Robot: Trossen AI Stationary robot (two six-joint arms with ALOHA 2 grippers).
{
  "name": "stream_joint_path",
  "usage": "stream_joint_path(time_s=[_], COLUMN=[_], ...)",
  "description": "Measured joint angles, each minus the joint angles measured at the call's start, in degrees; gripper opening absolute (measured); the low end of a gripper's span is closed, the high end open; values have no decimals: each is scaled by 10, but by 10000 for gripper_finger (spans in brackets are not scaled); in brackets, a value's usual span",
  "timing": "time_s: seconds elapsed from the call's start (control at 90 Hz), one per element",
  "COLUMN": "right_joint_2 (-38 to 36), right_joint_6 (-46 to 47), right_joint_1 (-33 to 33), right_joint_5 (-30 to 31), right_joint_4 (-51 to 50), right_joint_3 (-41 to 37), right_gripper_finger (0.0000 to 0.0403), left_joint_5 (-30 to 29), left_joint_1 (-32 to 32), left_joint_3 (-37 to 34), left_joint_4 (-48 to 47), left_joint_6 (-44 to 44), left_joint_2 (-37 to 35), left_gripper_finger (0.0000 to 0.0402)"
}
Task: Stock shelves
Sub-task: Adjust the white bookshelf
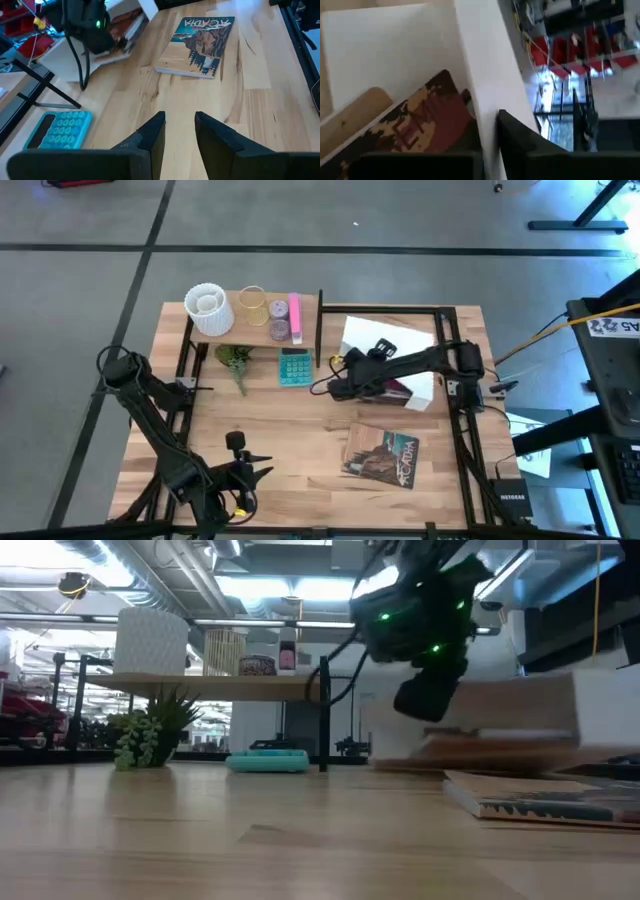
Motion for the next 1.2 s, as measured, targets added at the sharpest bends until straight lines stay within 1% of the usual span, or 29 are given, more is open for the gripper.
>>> stream_joint_path(time_s=[0.089,0.278,0.367,0.422,0.511,0.6,0.678,0.778,0.889,0.933,1.089,1.2], right_joint_2=[-45,-162,-221,-253,-295,-319,-319,-306,-288,-278,-250,-247], right_joint_6=[31,103,142,168,181,150,133,147,129,99,-22,-67], right_joint_1=[7,33,50,61,72,70,66,48,17,4,-35,-60], right_joint_5=[3,55,86,93,106,123,156,185,208,204,157,127], right_joint_4=[-16,-7,18,48,141,270,391,544,698,746,872,928], right_joint_3=[0,-10,-32,-56,-112,-179,-238,-304,-351,-357,-358,-359], right_gripper_finger=[4,1,0,1,2,2,1,1,0,0,1,0], left_joint_5=[0,0,0,0,0,0,0,0,0,1,1,-2], left_joint_1=[0,0,0,0,0,0,0,0,-1,-1,-1,1], left_joint_3=[0,0,0,0,0,0,0,0,0,0,0,0], left_joint_4=[0,4,14,15,15,15,15,15,15,15,15,14], left_joint_6=[0,0,6,7,8,9,9,12,16,17,17,19], left_joint_2=[0,0,0,0,0,0,0,0,0,0,0,0], left_gripper_finger=[90,90,90,90,90,90,90,90,90,90,90,90])
